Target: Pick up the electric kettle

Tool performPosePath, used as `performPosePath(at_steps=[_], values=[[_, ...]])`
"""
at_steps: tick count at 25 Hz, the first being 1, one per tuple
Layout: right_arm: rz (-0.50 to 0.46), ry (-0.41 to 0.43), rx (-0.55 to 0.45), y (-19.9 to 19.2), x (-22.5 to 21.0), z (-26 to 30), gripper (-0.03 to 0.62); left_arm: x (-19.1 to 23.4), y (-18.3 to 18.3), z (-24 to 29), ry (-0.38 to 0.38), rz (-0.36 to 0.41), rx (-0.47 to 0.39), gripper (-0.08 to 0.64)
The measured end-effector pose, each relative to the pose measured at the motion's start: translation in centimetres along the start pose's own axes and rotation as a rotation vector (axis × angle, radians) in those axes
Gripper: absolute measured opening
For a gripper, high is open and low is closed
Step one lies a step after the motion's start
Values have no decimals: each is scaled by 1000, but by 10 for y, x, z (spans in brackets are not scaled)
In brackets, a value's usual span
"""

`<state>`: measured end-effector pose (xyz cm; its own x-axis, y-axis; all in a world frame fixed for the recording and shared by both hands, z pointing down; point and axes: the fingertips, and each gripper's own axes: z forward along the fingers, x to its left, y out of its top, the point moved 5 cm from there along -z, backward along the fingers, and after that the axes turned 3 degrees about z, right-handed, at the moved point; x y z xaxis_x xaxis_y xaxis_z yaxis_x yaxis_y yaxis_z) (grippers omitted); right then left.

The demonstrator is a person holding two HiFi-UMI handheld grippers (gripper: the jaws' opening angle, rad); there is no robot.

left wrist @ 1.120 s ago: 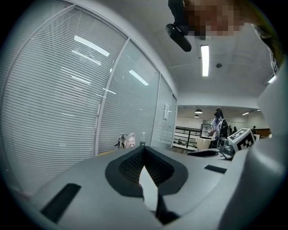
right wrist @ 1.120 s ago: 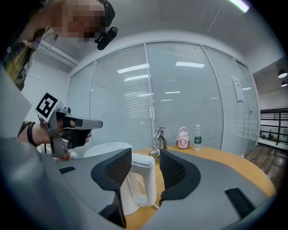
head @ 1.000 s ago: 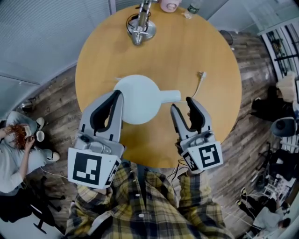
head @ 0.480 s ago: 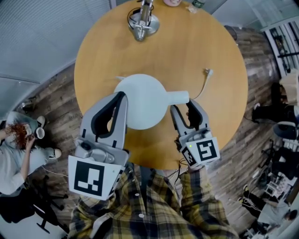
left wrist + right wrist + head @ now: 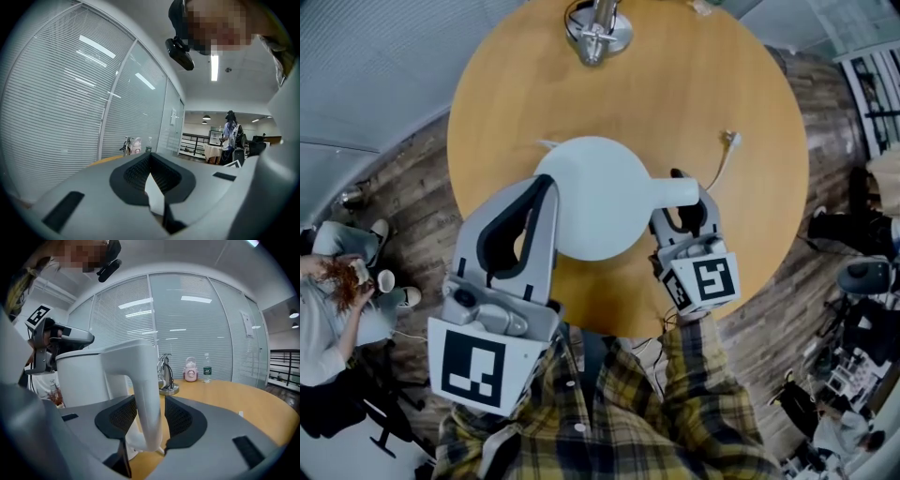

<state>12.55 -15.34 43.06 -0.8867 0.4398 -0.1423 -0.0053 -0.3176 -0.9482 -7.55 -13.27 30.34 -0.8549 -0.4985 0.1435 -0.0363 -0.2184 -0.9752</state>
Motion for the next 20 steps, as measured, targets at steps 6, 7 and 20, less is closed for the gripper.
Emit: performPosePath(at_steps=[6, 7, 20], values=[[16, 3, -22, -2, -5, 16, 195, 2, -2, 1, 2, 2, 7, 3], [18, 4, -26, -2, -6, 18, 195, 2, -3, 1, 1, 2, 8, 3], [-56, -19, -80, 11, -1, 29, 67, 4, -1, 0, 11, 1, 4, 3]])
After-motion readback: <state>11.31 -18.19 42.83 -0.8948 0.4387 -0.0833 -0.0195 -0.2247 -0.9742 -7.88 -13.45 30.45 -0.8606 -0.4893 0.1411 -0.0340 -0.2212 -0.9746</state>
